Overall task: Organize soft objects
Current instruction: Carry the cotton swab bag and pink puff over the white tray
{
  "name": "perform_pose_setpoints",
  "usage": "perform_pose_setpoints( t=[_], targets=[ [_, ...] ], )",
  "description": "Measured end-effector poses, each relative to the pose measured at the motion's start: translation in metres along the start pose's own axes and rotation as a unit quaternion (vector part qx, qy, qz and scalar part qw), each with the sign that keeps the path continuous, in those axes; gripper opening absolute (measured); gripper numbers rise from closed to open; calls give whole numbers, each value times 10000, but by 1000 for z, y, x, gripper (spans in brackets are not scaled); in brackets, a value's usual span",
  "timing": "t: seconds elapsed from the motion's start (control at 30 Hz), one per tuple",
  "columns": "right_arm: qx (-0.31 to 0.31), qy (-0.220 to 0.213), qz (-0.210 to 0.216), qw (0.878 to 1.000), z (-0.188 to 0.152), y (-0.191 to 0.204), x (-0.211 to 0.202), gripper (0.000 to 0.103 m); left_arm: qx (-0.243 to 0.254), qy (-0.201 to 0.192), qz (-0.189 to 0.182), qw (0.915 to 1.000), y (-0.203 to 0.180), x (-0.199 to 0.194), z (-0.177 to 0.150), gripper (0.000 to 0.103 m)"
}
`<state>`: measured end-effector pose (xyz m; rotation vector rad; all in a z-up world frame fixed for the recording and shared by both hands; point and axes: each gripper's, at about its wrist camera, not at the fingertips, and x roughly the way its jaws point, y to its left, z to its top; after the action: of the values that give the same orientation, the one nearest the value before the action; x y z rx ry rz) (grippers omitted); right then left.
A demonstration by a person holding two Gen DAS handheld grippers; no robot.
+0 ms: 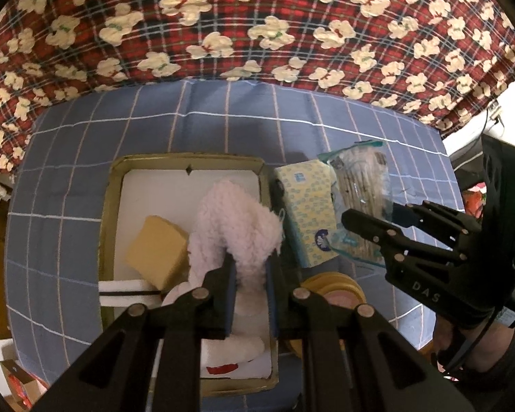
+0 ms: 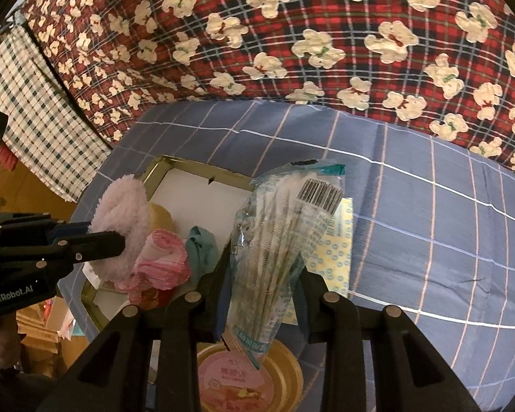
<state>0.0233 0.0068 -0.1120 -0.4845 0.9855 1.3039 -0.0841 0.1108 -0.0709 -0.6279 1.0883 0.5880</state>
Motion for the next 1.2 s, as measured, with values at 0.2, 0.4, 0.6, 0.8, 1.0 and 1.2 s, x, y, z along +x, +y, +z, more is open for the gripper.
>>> perform_pose_setpoints(
  t=[0.2,0.4,0.6,0.8,1.0,1.2],
  targets=[
    [-163,17,101,9998,5,13,4,34,-176,-46,57,9998,12,-5,-4,13],
    [-288,60,201,9994,7,23,9,34,-301,-87,173,9994,22,-8,-9,13],
    [-445,98,304,9985,13,35,16,34,-508,-68,262,9983,37,-7,-14,13],
    [-688,117,411,9967,26,53,30,34,-721,-20,368,9967,53,-5,-17,13],
    [-865,271,420,9950,33,66,56,34,-828,89,419,9956,62,3,-18,13],
    [-1004,380,392,9934,38,75,77,34,-879,213,447,9949,69,13,-18,13]
  ],
)
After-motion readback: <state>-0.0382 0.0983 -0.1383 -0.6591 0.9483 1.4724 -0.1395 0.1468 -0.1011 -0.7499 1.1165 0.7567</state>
